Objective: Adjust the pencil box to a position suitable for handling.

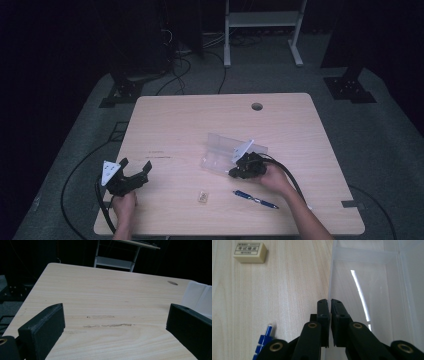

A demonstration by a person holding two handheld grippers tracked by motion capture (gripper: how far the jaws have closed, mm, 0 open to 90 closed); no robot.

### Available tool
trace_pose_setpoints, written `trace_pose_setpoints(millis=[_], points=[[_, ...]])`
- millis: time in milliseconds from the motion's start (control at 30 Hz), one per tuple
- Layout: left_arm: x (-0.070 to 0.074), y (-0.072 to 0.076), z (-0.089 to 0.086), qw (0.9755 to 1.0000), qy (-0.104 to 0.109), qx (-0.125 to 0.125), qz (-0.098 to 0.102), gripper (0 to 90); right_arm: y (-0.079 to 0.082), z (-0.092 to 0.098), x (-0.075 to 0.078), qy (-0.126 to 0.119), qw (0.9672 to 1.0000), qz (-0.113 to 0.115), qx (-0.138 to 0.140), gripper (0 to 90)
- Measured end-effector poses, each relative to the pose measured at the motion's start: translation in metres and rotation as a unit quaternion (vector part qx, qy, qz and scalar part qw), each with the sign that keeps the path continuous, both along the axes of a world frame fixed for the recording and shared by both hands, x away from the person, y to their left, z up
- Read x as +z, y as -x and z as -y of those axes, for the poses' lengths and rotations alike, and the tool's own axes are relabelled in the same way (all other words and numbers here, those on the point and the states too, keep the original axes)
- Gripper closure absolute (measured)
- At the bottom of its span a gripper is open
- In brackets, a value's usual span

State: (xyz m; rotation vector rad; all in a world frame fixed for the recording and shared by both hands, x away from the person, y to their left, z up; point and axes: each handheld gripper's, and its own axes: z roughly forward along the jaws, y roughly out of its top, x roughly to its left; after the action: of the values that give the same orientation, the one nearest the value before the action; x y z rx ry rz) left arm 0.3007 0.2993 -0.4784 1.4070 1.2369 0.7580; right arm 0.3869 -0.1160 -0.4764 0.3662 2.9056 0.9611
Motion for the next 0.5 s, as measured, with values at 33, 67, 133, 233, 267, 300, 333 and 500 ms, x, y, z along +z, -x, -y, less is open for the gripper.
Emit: trace_pose_setpoints(millis=[33,67,133,233,267,300,333,500], points=[[0.000,0.000,0.000,1.0000,0.001,0.000,0.001,1.0,0.000,0.000,0.000,-0.002,1.0000,-0.004,-0.004,80.5],[0.000,0.000,0.000,1.0000,0.002,0.001,0.002,1.1,0.000,0.001,0.001,-0.006,0.9999,-0.007,-0.009,78.0],[0.000,0.000,-0.001,1.0000,0.003,0.000,0.001,1.1,-0.001,0.003,0.003,-0.014,0.9997,-0.012,-0.013,74.2],[0.000,0.000,-0.001,1.0000,0.003,0.000,0.001,1.0,0.000,0.008,0.008,-0.030,0.9993,-0.010,-0.021,69.5],[0.000,0.000,0.000,1.0000,0.003,-0.001,0.001,1.1,0.000,0.010,0.010,-0.037,0.9990,-0.011,-0.022,69.3],[0.000,0.000,0.000,1.0000,0.002,-0.001,0.001,1.1,0.001,0.012,0.012,-0.043,0.9987,-0.012,-0.026,68.6],[0.000,0.000,0.000,1.0000,0.000,-0.001,0.000,1.1,0.002,0.014,0.014,-0.047,0.9985,-0.011,-0.028,67.1],[0.000,0.000,0.000,1.0000,-0.003,-0.002,-0.001,1.1,0.006,0.024,0.020,-0.061,0.9971,-0.009,-0.046,59.6]])
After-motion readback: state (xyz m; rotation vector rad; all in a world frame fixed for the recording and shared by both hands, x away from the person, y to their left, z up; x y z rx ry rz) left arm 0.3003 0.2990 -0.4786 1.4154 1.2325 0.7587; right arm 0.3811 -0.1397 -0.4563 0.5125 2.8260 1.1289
